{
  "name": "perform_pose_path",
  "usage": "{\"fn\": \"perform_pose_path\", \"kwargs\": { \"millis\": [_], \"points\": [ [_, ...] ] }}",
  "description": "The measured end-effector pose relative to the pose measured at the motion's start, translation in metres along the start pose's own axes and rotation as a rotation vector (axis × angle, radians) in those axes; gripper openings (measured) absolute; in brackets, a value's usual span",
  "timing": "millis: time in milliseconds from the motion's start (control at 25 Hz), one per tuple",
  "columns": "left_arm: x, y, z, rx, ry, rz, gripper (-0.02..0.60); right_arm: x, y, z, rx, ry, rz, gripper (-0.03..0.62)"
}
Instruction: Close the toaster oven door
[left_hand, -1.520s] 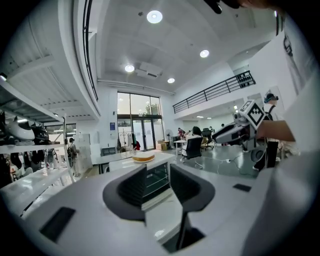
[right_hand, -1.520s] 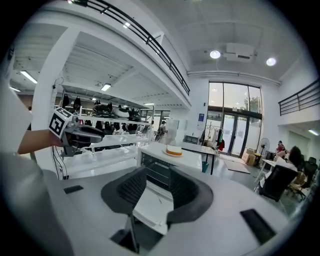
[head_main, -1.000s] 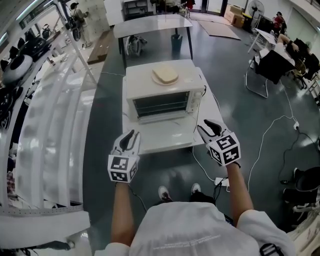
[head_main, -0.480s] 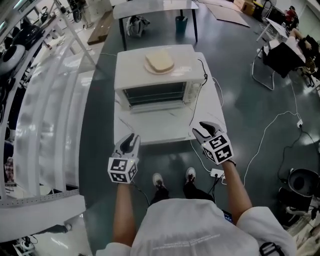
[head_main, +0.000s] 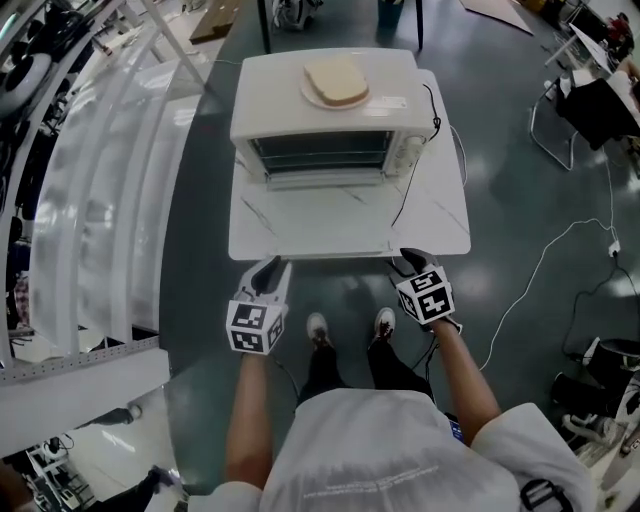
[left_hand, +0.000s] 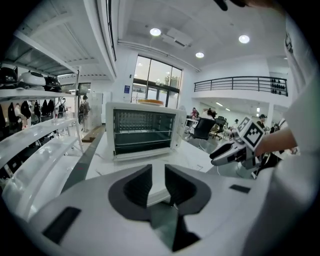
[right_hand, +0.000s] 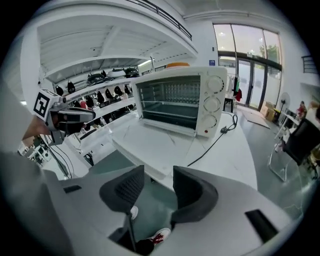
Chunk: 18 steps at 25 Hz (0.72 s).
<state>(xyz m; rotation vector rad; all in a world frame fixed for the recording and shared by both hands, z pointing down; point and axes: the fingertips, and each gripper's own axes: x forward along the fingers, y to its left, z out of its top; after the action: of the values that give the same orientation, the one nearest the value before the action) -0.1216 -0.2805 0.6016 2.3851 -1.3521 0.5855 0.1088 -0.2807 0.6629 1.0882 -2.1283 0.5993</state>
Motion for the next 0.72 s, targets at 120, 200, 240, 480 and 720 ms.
{"fn": "perform_pose_path", "kwargs": {
  "millis": [120,200,240,480,720],
  "points": [
    [0.004,-0.003,-0.011,-0.012,0.019,0.000,0.074,0.018,0.004,-0.020,0.037,0.035,0.018,0.175],
    [0.002,-0.005,-0.019,-0.020,0.030,0.003,0.074,0.028,0.007,-0.033,0.042,0.056,0.023,0.175],
    [0.001,-0.006,-0.024,-0.023,0.036,0.004,0.074,0.033,0.008,-0.039,0.047,0.066,0.027,0.175],
    [-0.002,-0.007,-0.052,-0.048,0.072,0.017,0.074,0.064,0.008,-0.052,0.109,0.060,0.032,0.175],
    [-0.007,-0.007,-0.074,-0.057,0.108,0.023,0.074,0.077,0.001,-0.049,0.154,0.015,0.009,0.175]
  ]
}}
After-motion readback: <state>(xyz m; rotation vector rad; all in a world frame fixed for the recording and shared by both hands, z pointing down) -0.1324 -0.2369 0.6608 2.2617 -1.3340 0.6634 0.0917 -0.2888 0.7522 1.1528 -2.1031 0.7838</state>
